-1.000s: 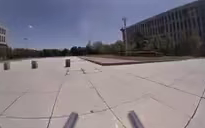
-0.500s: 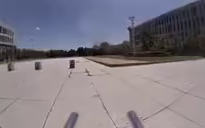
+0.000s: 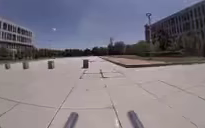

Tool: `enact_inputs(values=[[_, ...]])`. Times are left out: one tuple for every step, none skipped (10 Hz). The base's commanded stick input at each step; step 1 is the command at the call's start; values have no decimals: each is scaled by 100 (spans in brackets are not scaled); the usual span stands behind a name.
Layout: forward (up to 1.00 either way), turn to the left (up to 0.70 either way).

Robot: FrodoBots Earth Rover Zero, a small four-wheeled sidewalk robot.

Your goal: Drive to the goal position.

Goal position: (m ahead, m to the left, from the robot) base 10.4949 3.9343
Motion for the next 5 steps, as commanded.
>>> enact_inputs(values=[[70,0],[70,-16],[70,-27],[70,-27],[70,-27]])
